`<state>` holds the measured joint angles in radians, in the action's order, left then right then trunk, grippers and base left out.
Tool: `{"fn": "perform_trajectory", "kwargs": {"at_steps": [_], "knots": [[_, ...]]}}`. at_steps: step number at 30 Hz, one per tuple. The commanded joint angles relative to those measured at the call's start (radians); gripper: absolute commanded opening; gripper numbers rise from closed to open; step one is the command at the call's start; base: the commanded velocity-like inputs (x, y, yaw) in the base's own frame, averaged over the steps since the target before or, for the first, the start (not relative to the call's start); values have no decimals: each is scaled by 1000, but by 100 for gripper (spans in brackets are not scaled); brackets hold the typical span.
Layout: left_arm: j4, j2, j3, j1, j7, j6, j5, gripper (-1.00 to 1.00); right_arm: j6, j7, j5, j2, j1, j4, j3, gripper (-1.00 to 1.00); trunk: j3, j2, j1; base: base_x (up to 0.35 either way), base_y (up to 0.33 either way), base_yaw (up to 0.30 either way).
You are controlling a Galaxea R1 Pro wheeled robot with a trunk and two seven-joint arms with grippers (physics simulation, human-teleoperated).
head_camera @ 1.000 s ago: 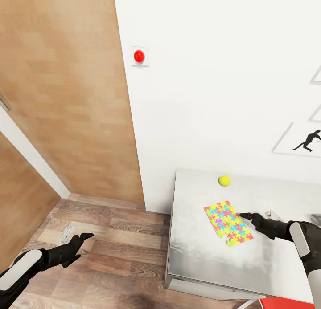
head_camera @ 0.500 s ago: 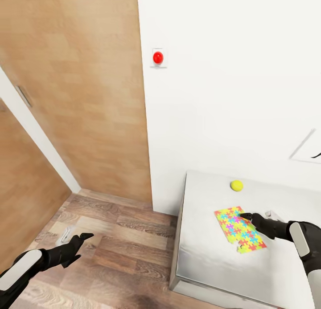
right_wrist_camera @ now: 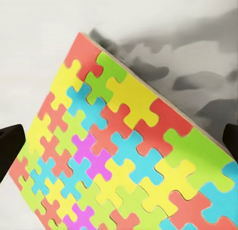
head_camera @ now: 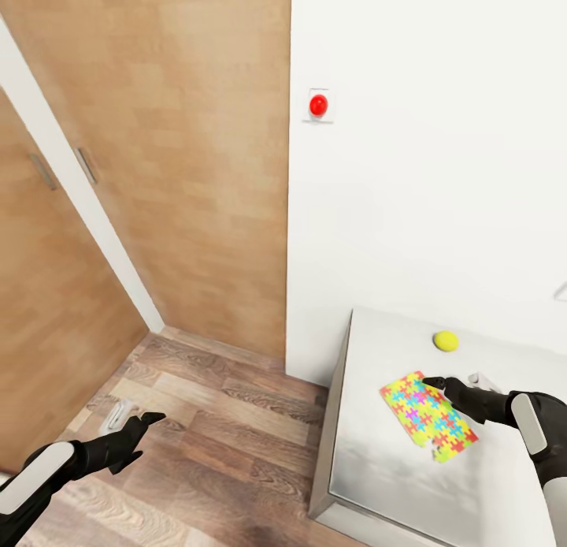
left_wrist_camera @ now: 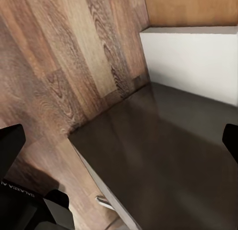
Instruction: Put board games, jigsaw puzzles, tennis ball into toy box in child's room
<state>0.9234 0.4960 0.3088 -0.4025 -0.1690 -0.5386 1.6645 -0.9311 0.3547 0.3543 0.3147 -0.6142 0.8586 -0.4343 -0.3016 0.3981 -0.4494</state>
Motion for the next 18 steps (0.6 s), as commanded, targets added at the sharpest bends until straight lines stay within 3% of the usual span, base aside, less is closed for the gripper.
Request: {"fn": "perform_trajectory", "kwargs": {"at_steps": [1,18], "knots": [[2,1,3,-1,-9,0,11,100,-5,9,-8,0,-1,0,-3,100,-2,2,-1,0,0,72],[2,1,3,-1,-9,0,10,100,-5,9,-8,0,-1,0,-3,100,-1,2,-1,0,0,20]]}}
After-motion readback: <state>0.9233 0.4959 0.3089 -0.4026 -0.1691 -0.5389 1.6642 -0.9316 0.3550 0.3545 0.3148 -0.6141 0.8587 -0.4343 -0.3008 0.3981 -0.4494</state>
